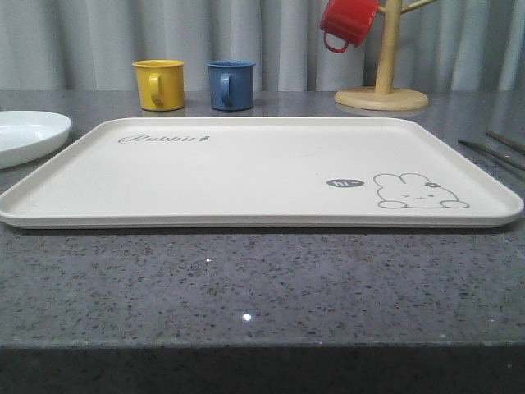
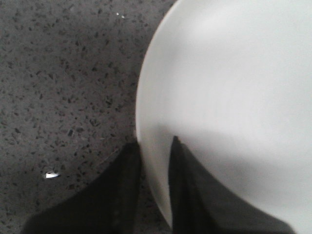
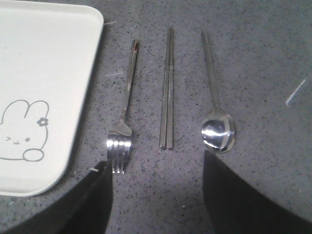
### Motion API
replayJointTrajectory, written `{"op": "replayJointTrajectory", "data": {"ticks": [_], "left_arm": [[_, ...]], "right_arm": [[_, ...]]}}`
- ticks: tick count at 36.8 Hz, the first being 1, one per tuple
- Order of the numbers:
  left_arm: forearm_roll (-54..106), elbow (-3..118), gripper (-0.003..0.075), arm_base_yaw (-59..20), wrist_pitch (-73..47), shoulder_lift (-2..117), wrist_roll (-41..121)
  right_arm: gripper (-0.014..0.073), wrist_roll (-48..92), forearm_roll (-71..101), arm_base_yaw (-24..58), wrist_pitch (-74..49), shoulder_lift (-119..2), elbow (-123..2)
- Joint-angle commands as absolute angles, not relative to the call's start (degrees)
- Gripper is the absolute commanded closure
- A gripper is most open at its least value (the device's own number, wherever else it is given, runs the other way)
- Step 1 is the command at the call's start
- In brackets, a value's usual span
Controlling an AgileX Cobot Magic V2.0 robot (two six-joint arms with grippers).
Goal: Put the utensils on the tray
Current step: 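Grasp the white plate rim with the left gripper and lift it, then lower the plate onto the cream tray and release with the left gripper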
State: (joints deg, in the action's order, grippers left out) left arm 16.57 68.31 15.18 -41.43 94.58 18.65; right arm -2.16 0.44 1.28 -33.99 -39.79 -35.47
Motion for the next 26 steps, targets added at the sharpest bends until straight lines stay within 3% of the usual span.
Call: {"op": "replayJointTrajectory", "data": {"ticks": [1, 16, 26], "left_arm": [[18.1, 70.1, 0.0738, 15.1, -39.0, 92.4, 18.8], [25.0, 82.0, 0.0739, 14.4, -49.2, 87.5, 19.9], [30.8, 84.7, 0.0739, -0.1, -51.2, 89.0, 23.4]], "right_arm": [[0.0151, -1.8, -0.4, 1.0, -30.6, -39.9, -37.3], [0.0151, -1.8, -0.4, 1.0, -30.6, -39.9, -37.3], [0.0151, -1.8, -0.4, 1.0, -30.6, -39.9, -37.3]]}}
